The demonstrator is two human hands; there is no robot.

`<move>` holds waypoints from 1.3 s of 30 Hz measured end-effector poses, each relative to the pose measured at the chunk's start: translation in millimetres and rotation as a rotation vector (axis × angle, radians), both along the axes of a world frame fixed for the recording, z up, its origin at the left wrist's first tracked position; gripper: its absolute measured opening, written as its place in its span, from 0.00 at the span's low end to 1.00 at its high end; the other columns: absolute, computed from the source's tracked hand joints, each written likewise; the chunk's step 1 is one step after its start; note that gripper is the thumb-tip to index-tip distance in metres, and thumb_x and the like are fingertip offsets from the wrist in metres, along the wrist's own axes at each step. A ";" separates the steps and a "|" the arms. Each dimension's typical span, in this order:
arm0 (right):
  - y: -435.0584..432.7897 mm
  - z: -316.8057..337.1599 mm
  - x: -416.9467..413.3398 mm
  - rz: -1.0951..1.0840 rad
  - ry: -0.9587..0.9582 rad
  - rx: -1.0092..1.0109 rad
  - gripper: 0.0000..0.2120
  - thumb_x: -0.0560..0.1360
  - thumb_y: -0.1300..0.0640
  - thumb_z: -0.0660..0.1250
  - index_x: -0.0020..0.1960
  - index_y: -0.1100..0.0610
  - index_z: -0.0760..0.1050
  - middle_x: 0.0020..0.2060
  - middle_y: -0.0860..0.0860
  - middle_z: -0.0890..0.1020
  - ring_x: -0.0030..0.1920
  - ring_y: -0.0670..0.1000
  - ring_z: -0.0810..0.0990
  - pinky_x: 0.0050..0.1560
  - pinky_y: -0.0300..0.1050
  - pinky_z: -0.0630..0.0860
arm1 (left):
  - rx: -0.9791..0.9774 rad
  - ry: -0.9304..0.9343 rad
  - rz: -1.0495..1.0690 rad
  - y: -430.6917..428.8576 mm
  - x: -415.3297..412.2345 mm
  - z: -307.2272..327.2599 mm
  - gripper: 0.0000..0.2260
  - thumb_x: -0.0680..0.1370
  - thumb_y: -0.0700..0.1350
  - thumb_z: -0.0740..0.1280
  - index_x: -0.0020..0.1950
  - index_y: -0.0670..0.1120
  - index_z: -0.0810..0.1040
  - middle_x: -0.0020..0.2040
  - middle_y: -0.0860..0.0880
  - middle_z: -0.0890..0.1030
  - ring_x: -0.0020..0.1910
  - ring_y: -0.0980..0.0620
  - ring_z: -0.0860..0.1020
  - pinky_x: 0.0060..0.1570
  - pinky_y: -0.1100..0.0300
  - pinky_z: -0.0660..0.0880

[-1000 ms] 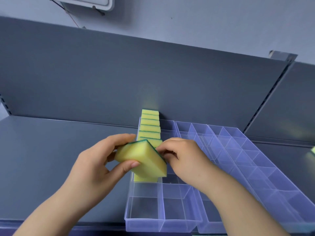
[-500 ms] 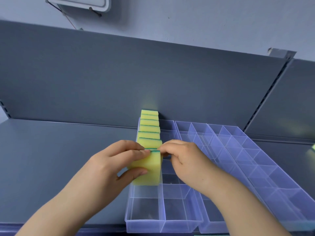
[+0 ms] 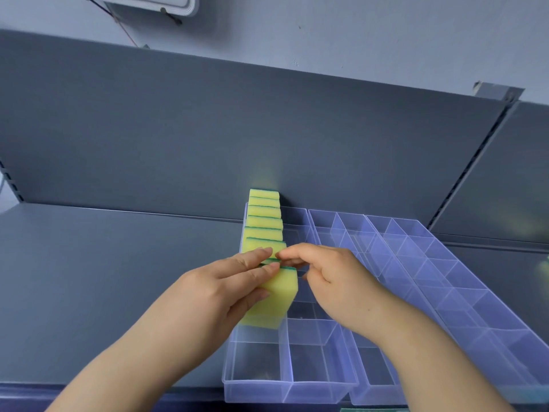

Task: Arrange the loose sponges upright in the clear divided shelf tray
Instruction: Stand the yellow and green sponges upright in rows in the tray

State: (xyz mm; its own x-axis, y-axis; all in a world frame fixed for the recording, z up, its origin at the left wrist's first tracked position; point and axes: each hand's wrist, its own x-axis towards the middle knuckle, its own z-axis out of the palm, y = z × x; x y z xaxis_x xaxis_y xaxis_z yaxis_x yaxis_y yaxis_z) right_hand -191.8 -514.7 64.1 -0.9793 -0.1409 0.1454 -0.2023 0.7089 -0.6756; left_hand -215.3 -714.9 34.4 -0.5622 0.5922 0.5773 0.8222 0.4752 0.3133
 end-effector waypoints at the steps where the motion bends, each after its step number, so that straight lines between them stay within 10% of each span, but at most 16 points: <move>1: 0.1 -0.4 0.5 -0.002 0.000 0.005 0.26 0.73 0.73 0.51 0.61 0.51 0.75 0.54 0.45 0.79 0.54 0.38 0.75 0.56 0.25 0.68 | 0.000 -0.007 0.006 0.1 -0.5 -1.2 0.17 0.78 0.53 0.57 0.61 0.51 0.79 0.64 0.54 0.76 0.57 0.60 0.76 0.53 0.71 0.72; 13: -3.4 -4.4 9.0 0.002 0.054 0.095 0.26 0.73 0.72 0.52 0.60 0.49 0.76 0.50 0.40 0.74 0.51 0.38 0.72 0.56 0.26 0.67 | -0.069 0.069 0.072 2.5 -0.6 -17.2 0.18 0.77 0.48 0.57 0.60 0.43 0.80 0.62 0.48 0.78 0.63 0.50 0.74 0.67 0.62 0.62; 23: -3.0 -5.7 26.1 0.021 0.139 0.198 0.17 0.77 0.60 0.55 0.61 0.47 0.74 0.60 0.39 0.74 0.61 0.36 0.67 0.61 0.27 0.63 | -0.178 0.130 0.080 3.5 -1.3 -1.7 0.17 0.77 0.51 0.57 0.56 0.47 0.82 0.56 0.50 0.81 0.55 0.50 0.80 0.55 0.48 0.76; 39: 98.4 6.8 135.5 -0.259 0.348 0.349 0.18 0.73 0.45 0.54 0.58 0.46 0.76 0.55 0.38 0.78 0.58 0.39 0.70 0.56 0.32 0.65 | -0.196 0.208 0.015 126.8 68.6 33.0 0.17 0.75 0.53 0.59 0.57 0.49 0.81 0.51 0.53 0.82 0.47 0.49 0.81 0.43 0.56 0.78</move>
State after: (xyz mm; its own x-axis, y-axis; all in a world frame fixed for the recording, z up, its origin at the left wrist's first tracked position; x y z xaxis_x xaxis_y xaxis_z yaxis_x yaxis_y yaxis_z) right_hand -56.4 -416.3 70.9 -0.8909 0.0005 0.4543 -0.1608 0.9349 -0.3163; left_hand -146.7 -588.1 67.4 -0.4535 0.6965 0.5561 0.8516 0.5227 0.0398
